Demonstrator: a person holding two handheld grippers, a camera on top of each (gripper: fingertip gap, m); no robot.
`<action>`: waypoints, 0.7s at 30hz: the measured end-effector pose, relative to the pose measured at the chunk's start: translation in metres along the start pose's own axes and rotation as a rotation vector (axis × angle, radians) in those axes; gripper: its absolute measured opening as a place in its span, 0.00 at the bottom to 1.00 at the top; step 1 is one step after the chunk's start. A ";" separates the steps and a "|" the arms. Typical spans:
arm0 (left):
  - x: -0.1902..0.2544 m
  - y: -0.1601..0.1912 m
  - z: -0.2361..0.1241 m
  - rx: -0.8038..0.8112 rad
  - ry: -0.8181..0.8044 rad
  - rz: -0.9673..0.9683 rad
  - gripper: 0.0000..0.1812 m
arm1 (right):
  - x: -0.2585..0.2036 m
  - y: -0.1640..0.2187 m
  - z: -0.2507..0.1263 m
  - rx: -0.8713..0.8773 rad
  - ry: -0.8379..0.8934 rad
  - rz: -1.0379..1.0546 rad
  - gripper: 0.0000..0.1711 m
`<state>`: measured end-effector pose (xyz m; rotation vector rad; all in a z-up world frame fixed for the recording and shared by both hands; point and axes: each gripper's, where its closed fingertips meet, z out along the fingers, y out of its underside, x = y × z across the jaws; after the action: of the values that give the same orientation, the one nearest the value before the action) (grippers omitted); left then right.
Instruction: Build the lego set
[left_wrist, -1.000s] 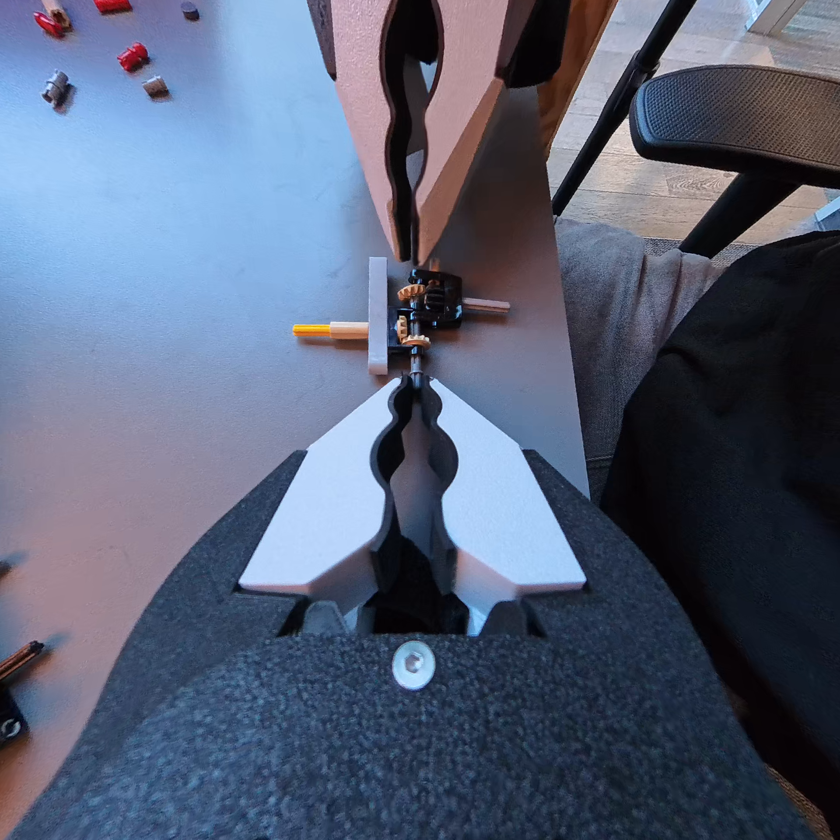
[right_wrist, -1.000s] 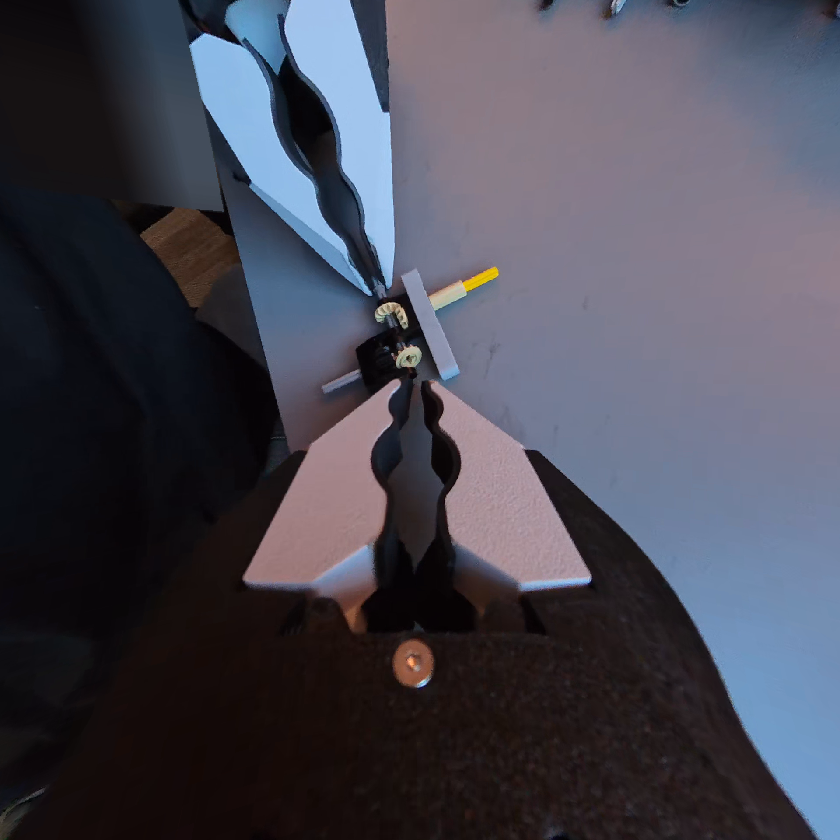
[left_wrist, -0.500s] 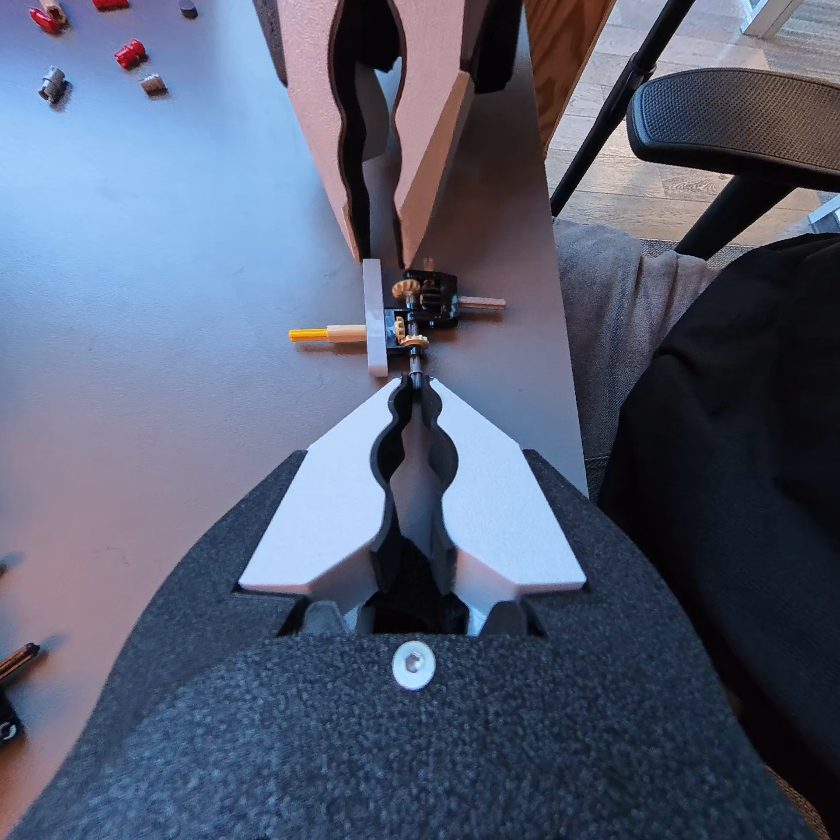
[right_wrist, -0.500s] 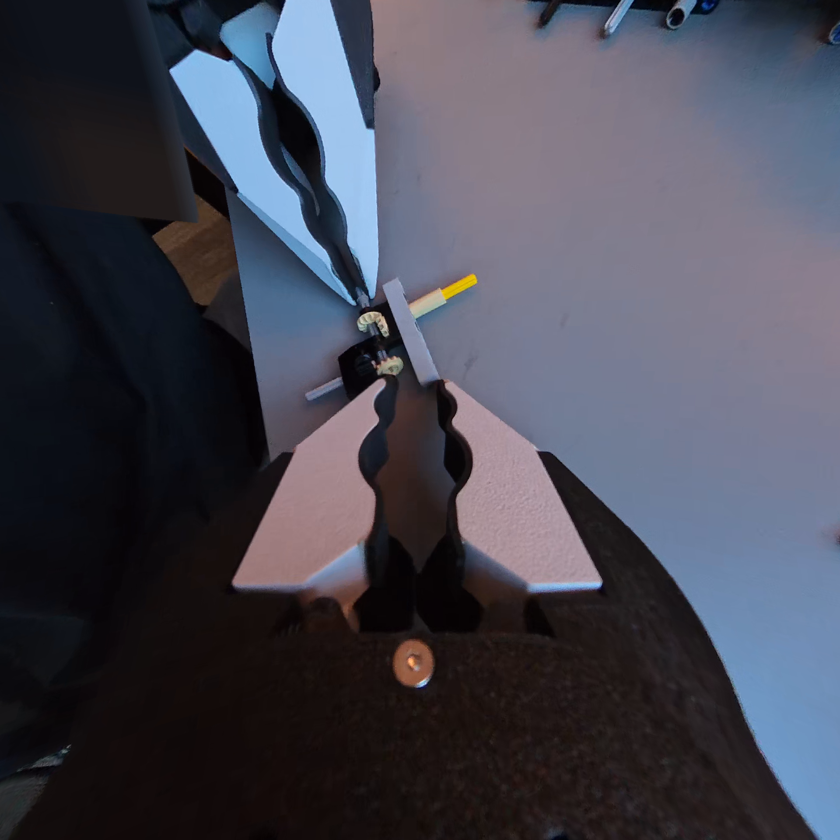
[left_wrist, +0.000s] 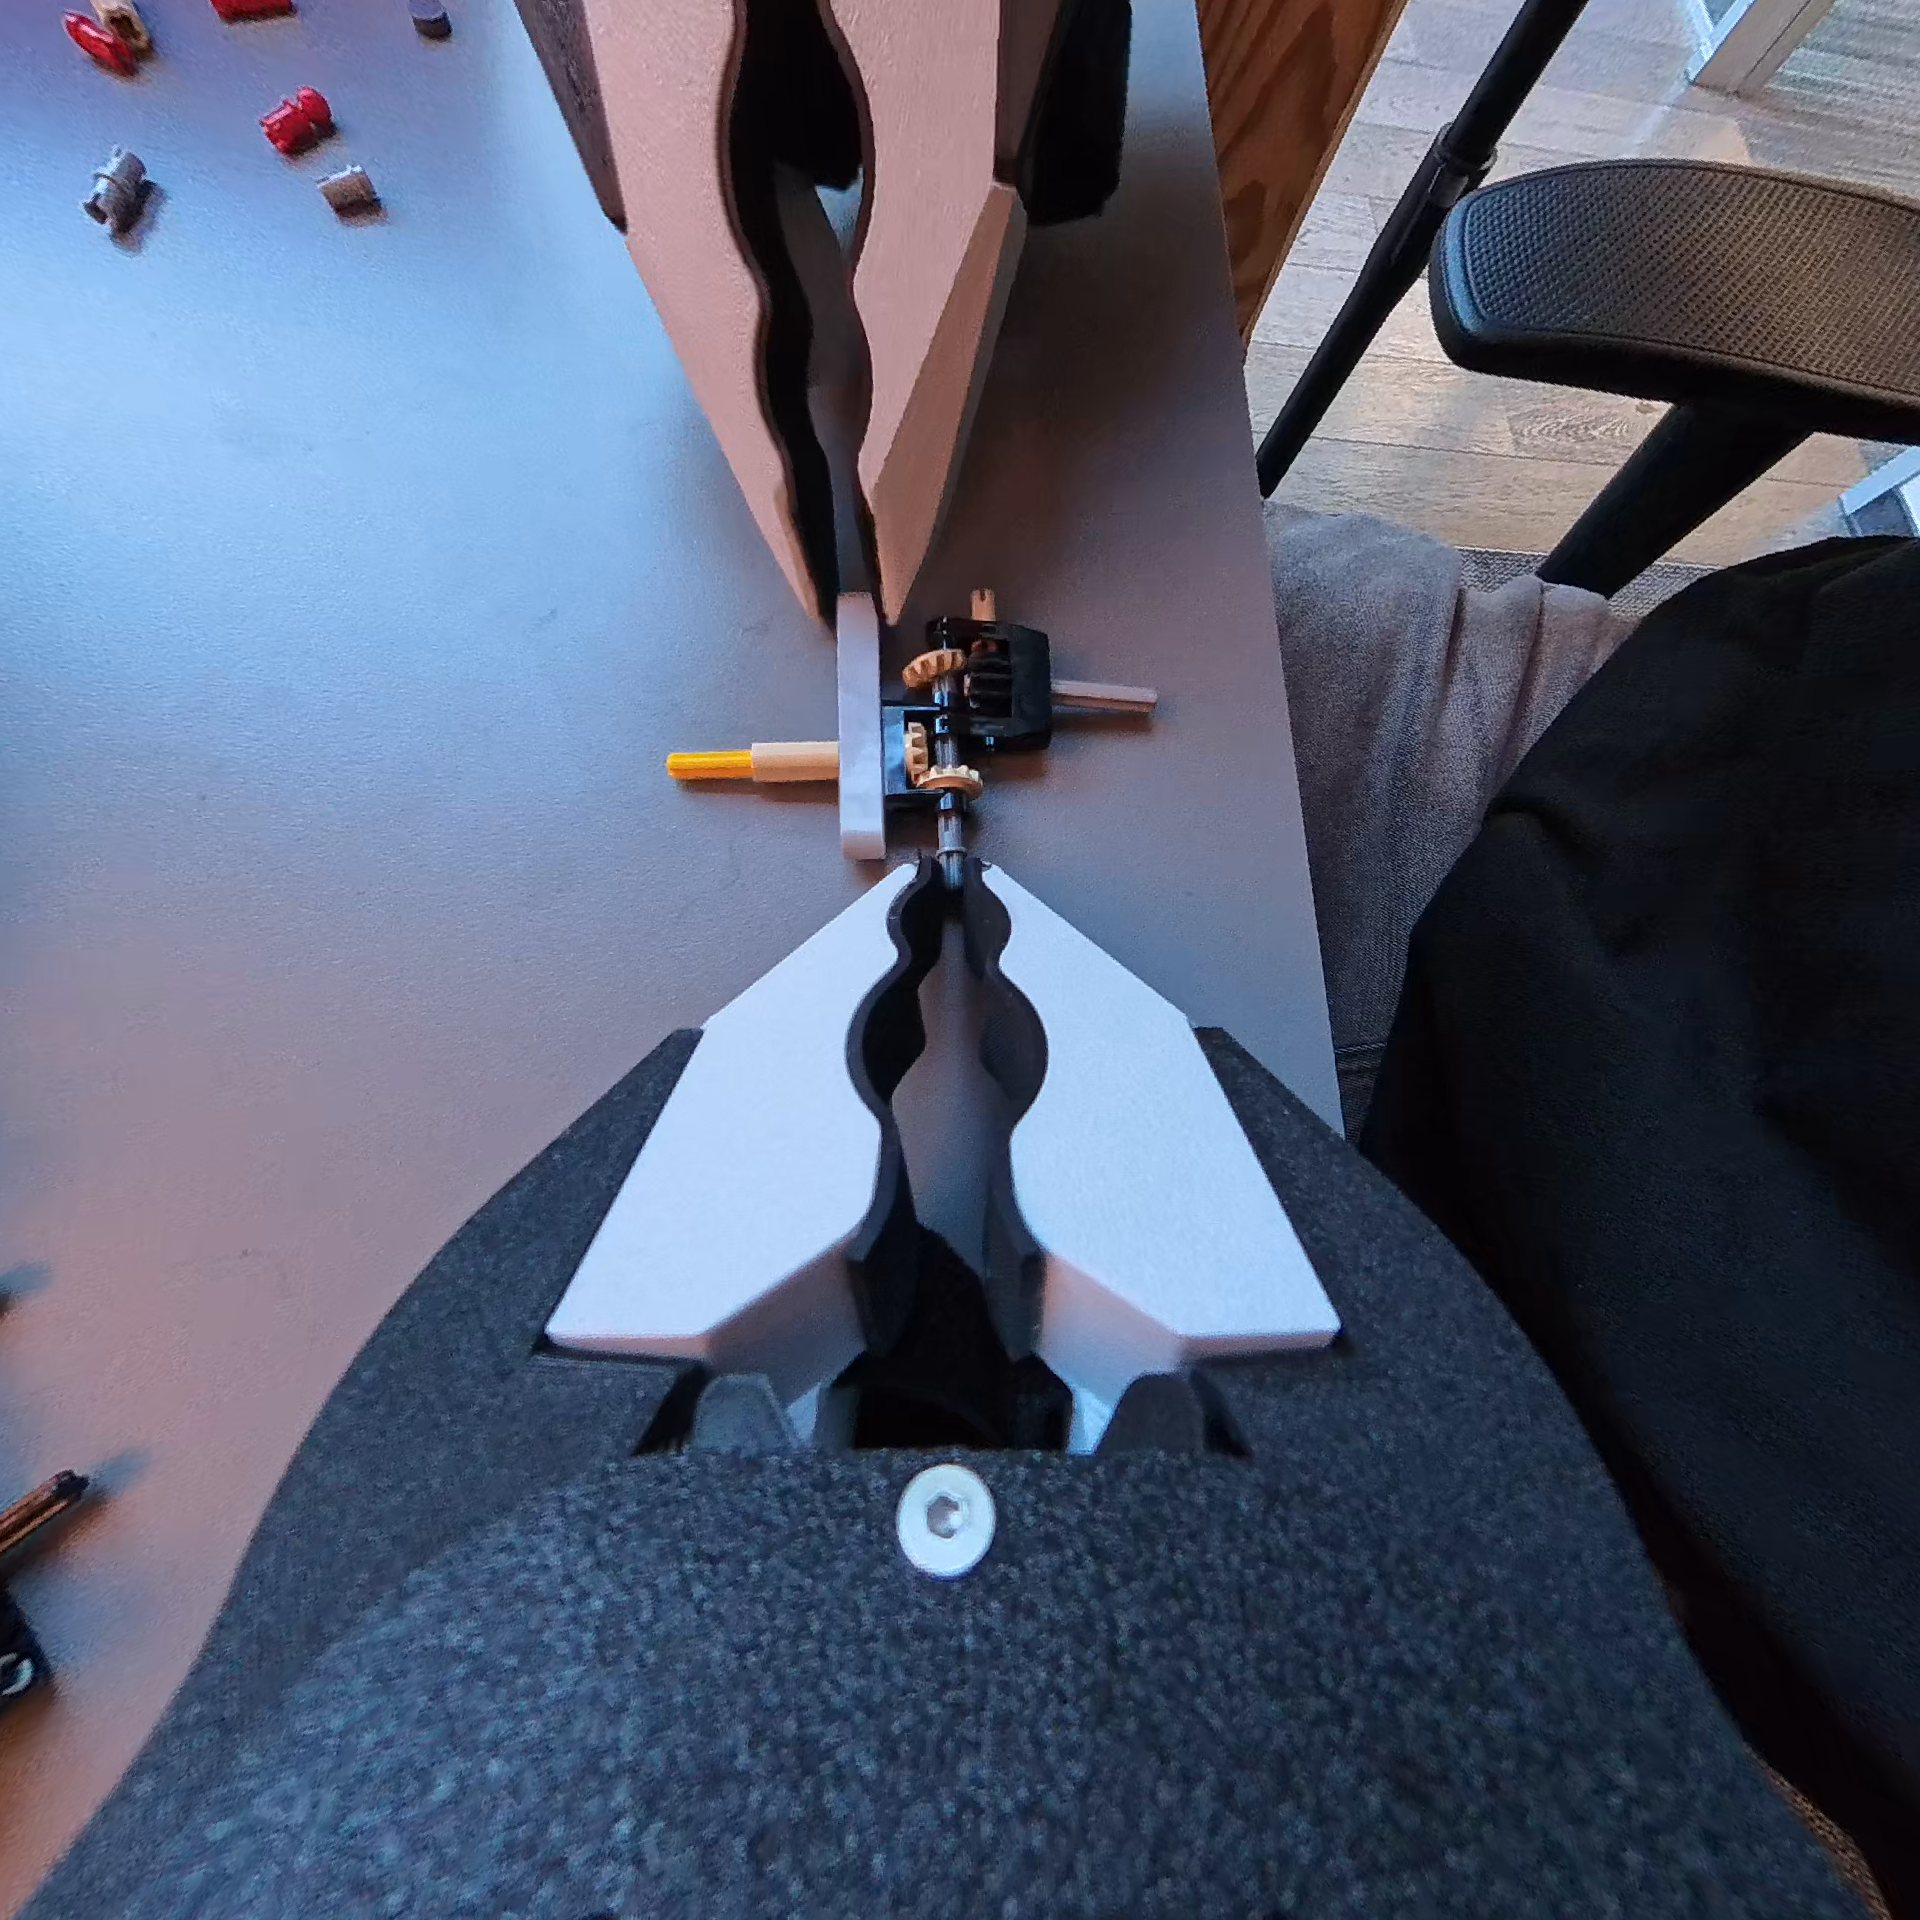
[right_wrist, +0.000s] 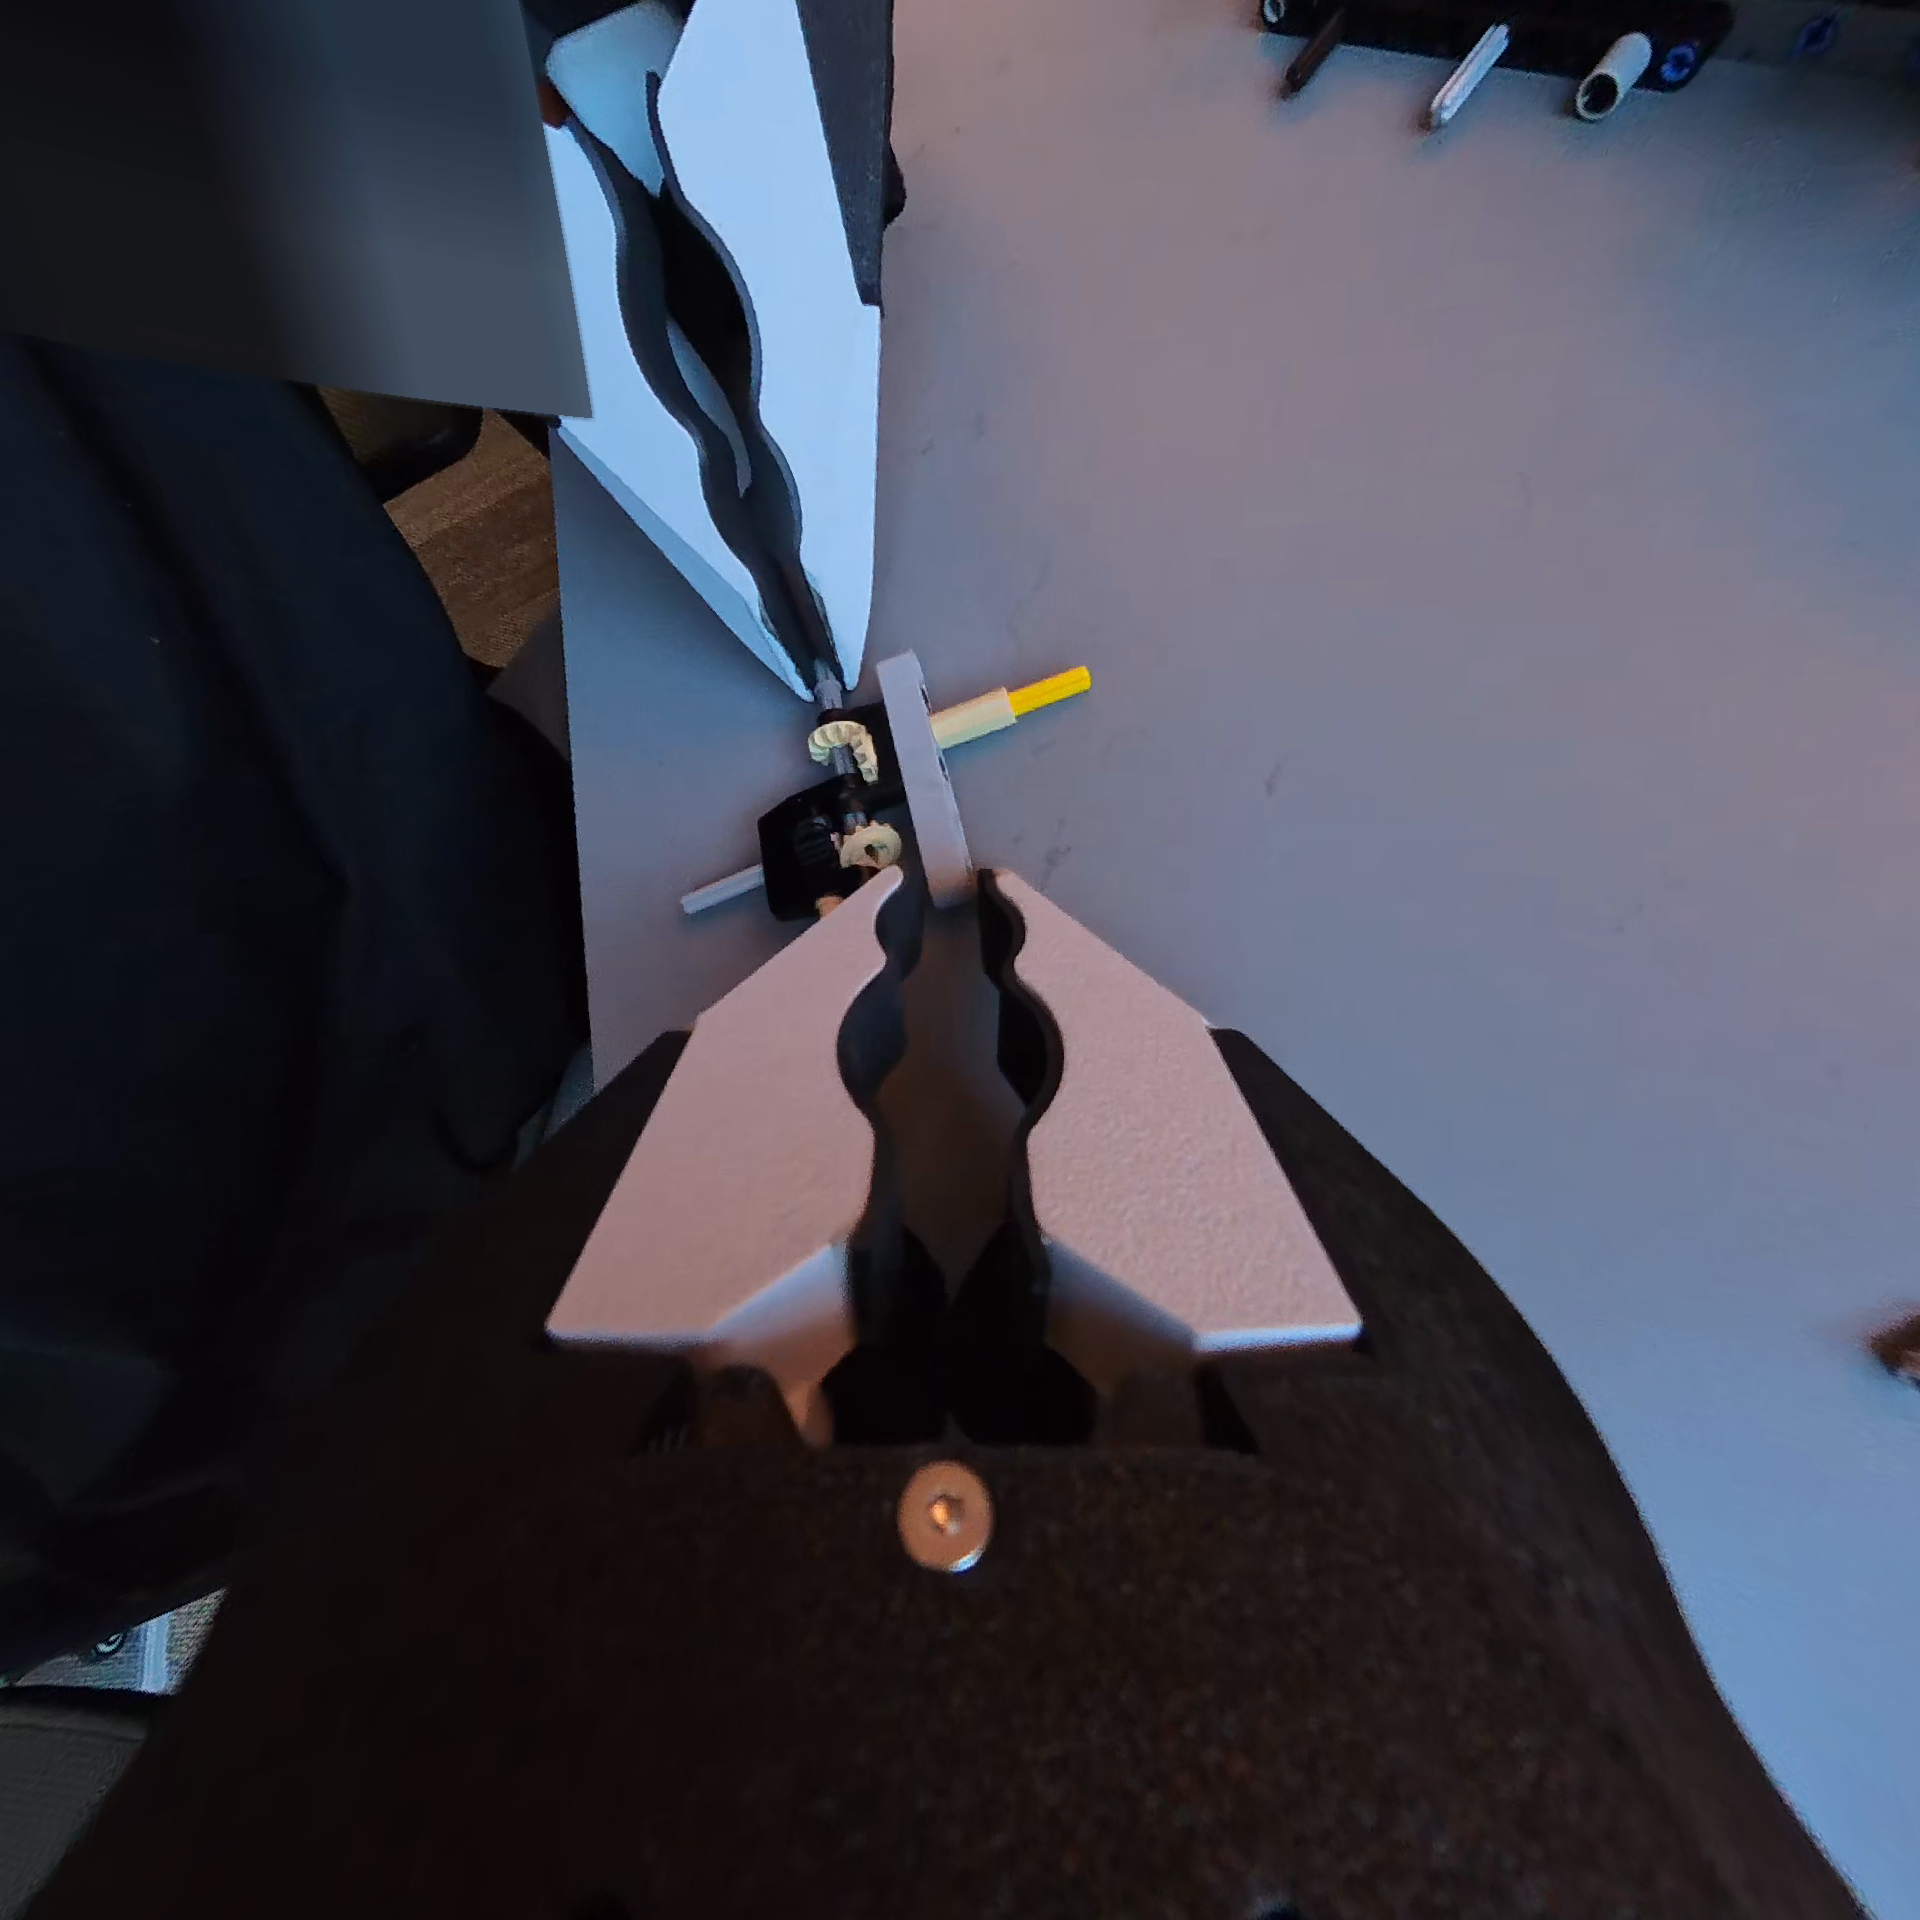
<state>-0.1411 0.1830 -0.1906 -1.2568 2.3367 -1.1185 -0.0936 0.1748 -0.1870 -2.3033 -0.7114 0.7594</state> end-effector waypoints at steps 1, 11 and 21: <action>0.000 0.000 0.000 0.000 0.000 -0.001 0.00 | 0.000 0.000 0.000 0.002 0.000 -0.002 0.05; -0.001 0.000 -0.001 -0.001 0.003 -0.012 0.00 | -0.002 0.002 0.000 -0.031 0.037 -0.045 0.05; -0.001 0.000 -0.001 0.000 -0.002 -0.010 0.00 | 0.003 -0.001 0.001 -0.014 0.104 -0.051 0.05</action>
<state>-0.1406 0.1845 -0.1905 -1.2702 2.3321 -1.1194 -0.0924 0.1784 -0.1879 -2.3090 -0.7274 0.6082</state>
